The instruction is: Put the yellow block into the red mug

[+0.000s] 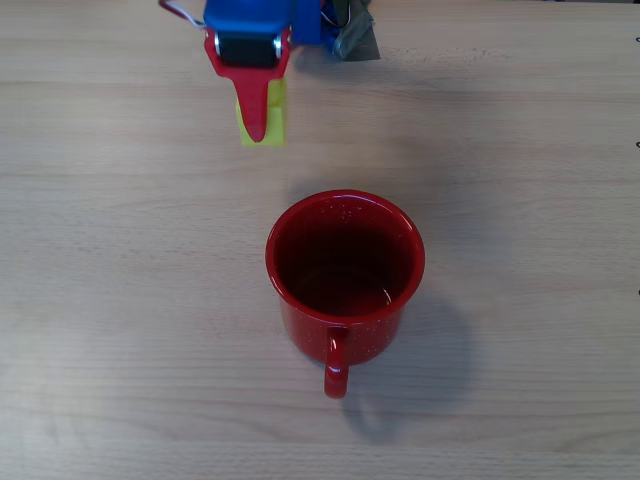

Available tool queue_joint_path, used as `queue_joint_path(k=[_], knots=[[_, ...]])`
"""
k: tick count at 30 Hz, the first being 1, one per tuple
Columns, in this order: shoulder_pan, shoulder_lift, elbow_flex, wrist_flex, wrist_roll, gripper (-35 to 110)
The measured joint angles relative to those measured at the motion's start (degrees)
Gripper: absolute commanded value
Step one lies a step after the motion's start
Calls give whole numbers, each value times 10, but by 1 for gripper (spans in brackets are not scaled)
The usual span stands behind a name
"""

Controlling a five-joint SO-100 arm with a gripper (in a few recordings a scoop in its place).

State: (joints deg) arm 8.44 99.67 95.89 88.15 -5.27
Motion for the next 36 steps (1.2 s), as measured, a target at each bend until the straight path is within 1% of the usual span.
queue_joint_path(k=[2, 8, 16, 25, 32, 36], knots=[[-4, 0, -40, 28, 0, 0], [-48, 0, -169, 60, 0, 0], [-96, -6, -284, 83, 48, 0], [-126, -168, -439, 69, 105, 0], [-128, -311, -594, 49, 117, 0], [-140, -365, -633, 49, 126, 0]])
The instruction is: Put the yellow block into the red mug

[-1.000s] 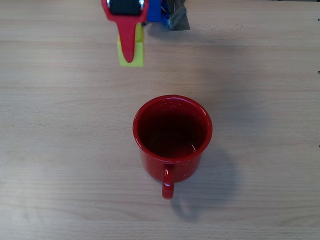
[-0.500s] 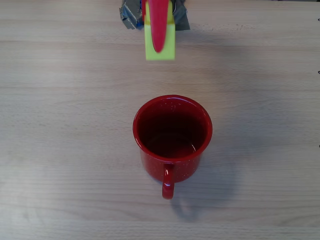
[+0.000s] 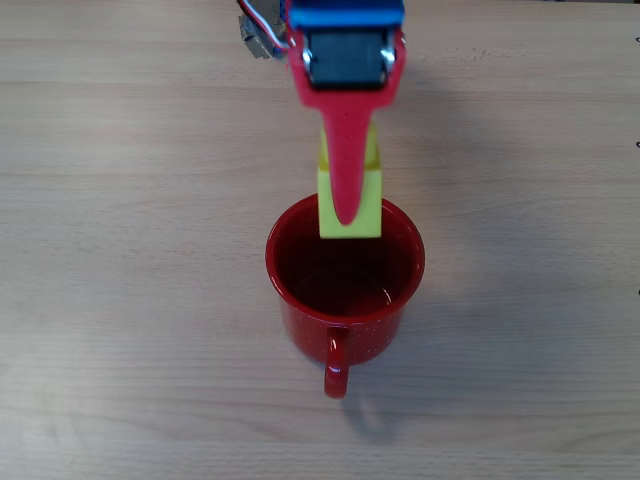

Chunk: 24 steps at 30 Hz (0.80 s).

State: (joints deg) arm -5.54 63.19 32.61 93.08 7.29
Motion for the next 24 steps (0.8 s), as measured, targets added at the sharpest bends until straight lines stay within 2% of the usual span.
queue_joint_path(k=[15, 20, 24], knots=[[-7, -56, -3, -16, 11, 0], [-7, -58, -3, -19, 11, 23], [-7, -58, -2, -20, 3, 36]])
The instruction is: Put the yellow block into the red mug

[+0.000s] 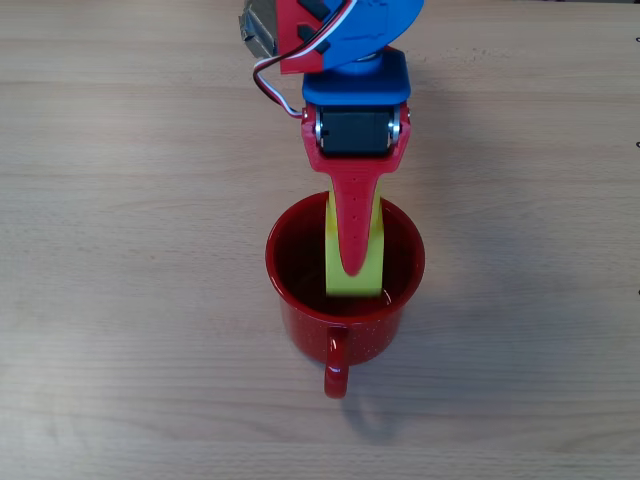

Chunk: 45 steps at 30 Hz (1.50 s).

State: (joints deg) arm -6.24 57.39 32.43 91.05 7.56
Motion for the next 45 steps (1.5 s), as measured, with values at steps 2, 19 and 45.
queue_joint_path(k=[2, 19, 45], knots=[[0, 0, 0, 0, 0, 40], [5, 1, 32, -8, 0, 35], [48, 318, 289, -106, -71, 0]])
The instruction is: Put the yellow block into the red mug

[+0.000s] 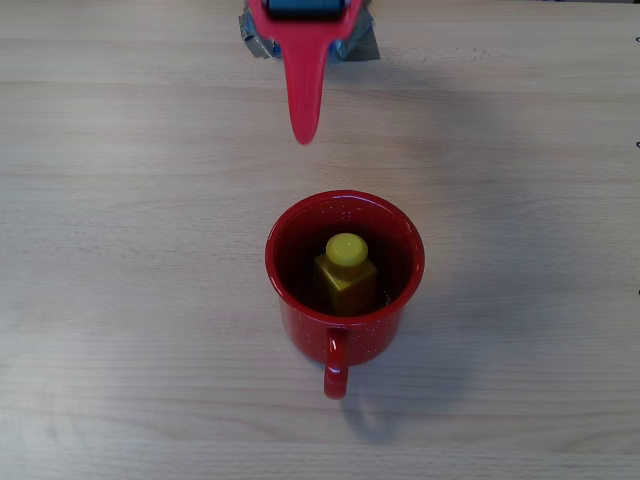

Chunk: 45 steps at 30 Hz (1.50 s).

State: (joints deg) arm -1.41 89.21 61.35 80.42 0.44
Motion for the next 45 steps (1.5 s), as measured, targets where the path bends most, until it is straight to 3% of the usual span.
queue_joint_path(k=[37, 45], knots=[[-11, 823, 873, -265, -19, 0], [-24, 954, 1028, -258, -3, 0]])
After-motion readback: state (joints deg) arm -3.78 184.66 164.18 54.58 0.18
